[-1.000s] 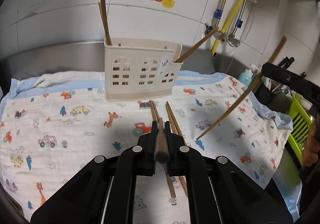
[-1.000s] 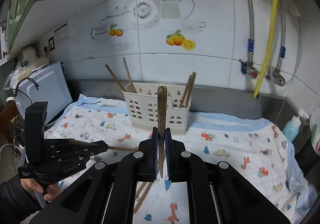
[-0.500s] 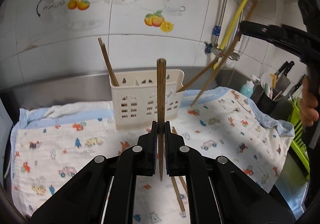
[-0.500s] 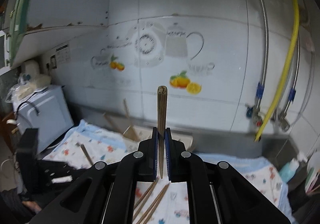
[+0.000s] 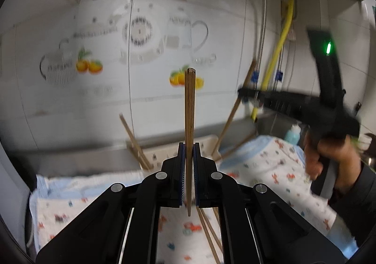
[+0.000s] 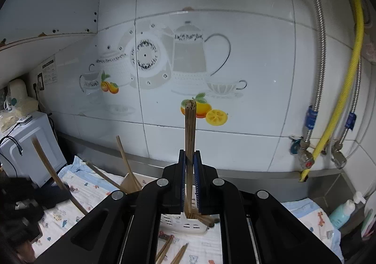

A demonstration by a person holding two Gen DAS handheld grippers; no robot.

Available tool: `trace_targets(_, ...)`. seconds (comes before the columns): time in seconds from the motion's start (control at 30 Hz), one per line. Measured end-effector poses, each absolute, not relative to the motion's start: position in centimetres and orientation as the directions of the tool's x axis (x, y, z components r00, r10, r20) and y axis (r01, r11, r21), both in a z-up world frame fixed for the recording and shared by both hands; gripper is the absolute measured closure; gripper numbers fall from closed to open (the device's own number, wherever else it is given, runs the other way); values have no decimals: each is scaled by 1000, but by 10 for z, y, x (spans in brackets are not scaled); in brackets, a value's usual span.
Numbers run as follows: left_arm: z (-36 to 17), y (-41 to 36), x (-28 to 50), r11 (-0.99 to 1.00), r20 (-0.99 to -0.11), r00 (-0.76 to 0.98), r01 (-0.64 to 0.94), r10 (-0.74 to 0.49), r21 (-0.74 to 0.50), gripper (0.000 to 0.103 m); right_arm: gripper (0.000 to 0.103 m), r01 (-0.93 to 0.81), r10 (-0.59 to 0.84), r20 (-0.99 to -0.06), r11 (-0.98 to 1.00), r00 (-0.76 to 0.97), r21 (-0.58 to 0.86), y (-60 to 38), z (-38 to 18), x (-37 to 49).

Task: Organize utensils
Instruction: 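Carry the left tool's chopstick upright to the holder while the right tool carries its own, then lower the left tool's chopstick into the holder and open while the right tool releases its own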

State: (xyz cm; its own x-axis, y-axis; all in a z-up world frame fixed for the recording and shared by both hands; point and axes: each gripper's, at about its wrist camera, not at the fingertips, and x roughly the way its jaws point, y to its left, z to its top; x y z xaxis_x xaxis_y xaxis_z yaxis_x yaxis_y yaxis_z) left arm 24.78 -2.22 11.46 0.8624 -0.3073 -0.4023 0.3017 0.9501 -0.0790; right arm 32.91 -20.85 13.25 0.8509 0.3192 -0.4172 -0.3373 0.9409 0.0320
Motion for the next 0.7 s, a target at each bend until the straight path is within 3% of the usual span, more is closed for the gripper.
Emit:
trace_targets(0.33,153,-28,288,970,-317,918,244,-237,-20,98,96,-341,310,-487,940,817,25,-202,95,351)
trace_targets(0.7,135,-28,332,987,-334,929,162,-159,-20,98,96,-355,312,-508,935,803,14,-203,78,354)
